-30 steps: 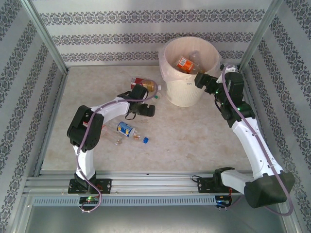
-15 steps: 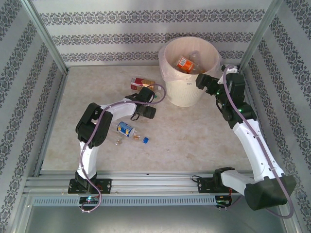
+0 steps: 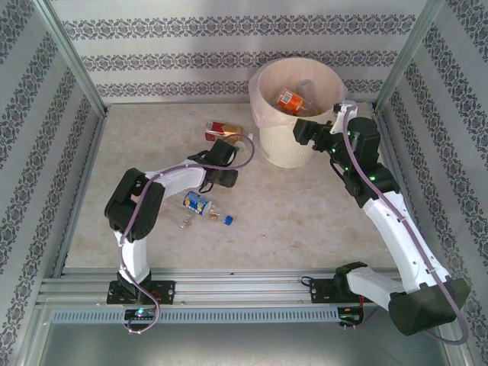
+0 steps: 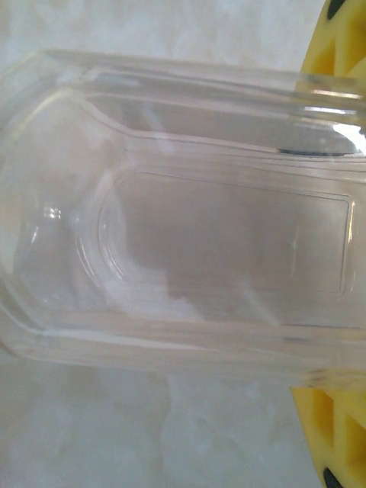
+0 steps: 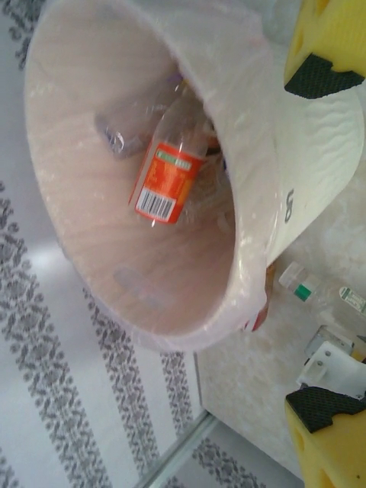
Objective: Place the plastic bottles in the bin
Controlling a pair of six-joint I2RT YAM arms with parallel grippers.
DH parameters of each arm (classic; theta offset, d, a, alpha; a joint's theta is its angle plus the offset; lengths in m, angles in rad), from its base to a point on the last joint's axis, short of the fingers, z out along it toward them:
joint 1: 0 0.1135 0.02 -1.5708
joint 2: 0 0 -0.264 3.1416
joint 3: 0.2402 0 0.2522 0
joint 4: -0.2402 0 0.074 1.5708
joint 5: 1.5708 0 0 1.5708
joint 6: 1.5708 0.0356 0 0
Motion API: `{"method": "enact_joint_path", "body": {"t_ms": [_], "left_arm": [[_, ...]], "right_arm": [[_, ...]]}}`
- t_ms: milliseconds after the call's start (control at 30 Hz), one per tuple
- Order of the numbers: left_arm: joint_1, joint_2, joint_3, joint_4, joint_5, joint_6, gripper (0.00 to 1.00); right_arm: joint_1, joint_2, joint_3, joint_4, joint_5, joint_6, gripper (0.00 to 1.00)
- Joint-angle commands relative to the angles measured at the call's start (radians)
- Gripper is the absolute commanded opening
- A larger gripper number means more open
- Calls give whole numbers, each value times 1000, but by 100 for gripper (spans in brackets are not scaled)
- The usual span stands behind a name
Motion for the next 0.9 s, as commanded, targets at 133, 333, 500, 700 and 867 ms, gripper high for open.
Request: {"method": "enact_joint_path", "body": {"t_ms": [133,333,500,700,867], "left_arm": [[-12,-200,-51,64,8,-19,12],[-12,-359,-125,113,5,-30,0],[-11,-474,-131,138,52,-33,0],[-12,-504,-74,139,137,-59,0],[-12,-521,-74,207,224,-86,0]], "right_arm": [[68,49,50,61,-20,-37,98],[108,88,79,98,-36,-29,98],[134,124,85,175,-71,59,98],[159,205,80,300,-141,260,98],[183,276,121,340,-231,355,98]]}}
